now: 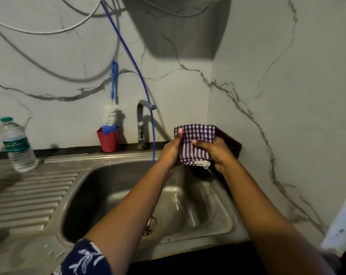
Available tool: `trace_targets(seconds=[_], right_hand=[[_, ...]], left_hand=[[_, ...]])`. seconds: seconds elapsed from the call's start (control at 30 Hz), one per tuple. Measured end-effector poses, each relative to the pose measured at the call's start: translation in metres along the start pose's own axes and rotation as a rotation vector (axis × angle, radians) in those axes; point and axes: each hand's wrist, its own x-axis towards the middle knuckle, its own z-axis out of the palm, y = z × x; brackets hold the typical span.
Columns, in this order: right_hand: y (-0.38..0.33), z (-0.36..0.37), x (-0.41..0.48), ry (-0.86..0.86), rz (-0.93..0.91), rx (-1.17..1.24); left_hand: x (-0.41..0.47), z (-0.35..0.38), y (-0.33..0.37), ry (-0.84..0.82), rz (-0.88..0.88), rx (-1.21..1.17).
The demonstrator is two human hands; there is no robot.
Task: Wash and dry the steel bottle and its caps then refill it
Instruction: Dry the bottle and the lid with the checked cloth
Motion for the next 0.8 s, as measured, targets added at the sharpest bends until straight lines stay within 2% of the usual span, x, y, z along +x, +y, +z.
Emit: trace_targets(seconds=[0.13, 0.27, 0.43, 0.5, 0.57, 0.67, 0.8], right_hand=[[0.014, 0.059, -0.023, -0.107, 0.076, 0.142], [0.026, 0.128, -0.043, -0.256, 0.206, 0.206], [0.055, 0.217, -0.069, -0.435, 0.228, 0.333], [0.073, 0.239, -0.076, -0.432, 0.241, 0.375], [0.09, 0.256, -0.078, -0.397, 0.273, 0.409], [0.105, 0.264, -0.079, -0.334, 0.298, 0.416], [0.108, 0.26, -0.075, -0.283, 0.306, 0.428]], left_hand=[[-0.025, -0.049, -0.001, 0.175, 0.167, -0.073], [-0.058, -0.128, 0.015, 0.309, 0.304, -0.137], [-0.089, -0.211, 0.028, 0.451, 0.475, 0.266], [-0.09, -0.237, 0.026, 0.473, 0.497, 0.429], [-0.086, -0.255, 0.022, 0.457, 0.489, 0.495], [-0.08, -0.261, 0.01, 0.425, 0.453, 0.326], [-0.079, -0.25, -0.005, 0.479, 0.375, 0.087]])
